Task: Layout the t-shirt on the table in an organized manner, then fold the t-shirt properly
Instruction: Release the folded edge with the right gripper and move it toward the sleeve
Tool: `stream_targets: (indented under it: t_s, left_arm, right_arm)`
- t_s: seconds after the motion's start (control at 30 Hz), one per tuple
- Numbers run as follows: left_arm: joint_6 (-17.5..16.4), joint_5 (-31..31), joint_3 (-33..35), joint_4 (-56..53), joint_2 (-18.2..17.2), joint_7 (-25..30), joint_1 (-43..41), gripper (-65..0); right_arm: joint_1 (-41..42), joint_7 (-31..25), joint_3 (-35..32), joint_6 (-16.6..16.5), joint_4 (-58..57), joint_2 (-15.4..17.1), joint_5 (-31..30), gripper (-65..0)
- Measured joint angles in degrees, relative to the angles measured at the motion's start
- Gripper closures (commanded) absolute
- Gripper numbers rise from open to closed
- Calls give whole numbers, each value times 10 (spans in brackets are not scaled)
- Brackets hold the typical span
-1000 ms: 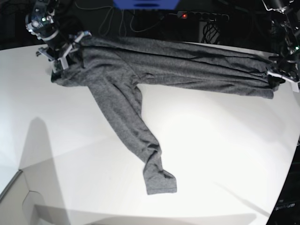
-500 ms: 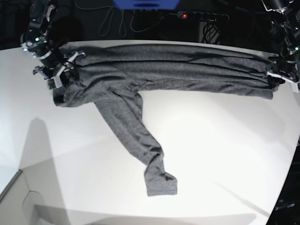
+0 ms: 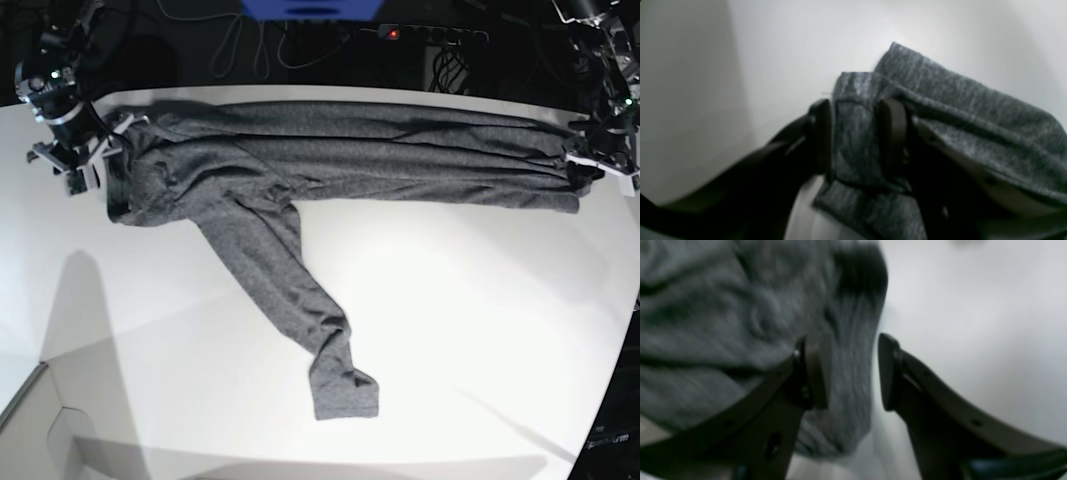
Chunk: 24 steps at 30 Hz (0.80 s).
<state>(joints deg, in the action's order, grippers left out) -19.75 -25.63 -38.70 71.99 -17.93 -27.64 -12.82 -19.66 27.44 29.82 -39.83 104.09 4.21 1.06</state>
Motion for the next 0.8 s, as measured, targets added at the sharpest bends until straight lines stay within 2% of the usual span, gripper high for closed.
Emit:
stream_targets:
  t_s: [0.07,0.27,0.4,0.5,0.67,0.8]
  left_arm:
    - [0,0,0,0,0,0,0,-238]
    - [0,-2,-2,0,3,1,0,-238]
    - [0,-2,-2,1,10,8,2,-238]
    - [3,1,-2,-1,18,3,18,-238]
    - [0,3,2,-2,28,-1,34,-238]
    - [0,3,0,-3,28,-9,38,-238]
  right_arm:
    - [3,-2,-7,0,18,0,-2,-245]
    - [83,12,-97,-4,15,-11,-1,-330]
    - [187,98,-158,-6,-51,-12,1,-335]
    - [276,124,-177,-2,-131,-23,4,-335]
    - [382,111,-236,0,-282,-26,0,-335]
    - [446,34,-261,0,-433,-42,0,-335]
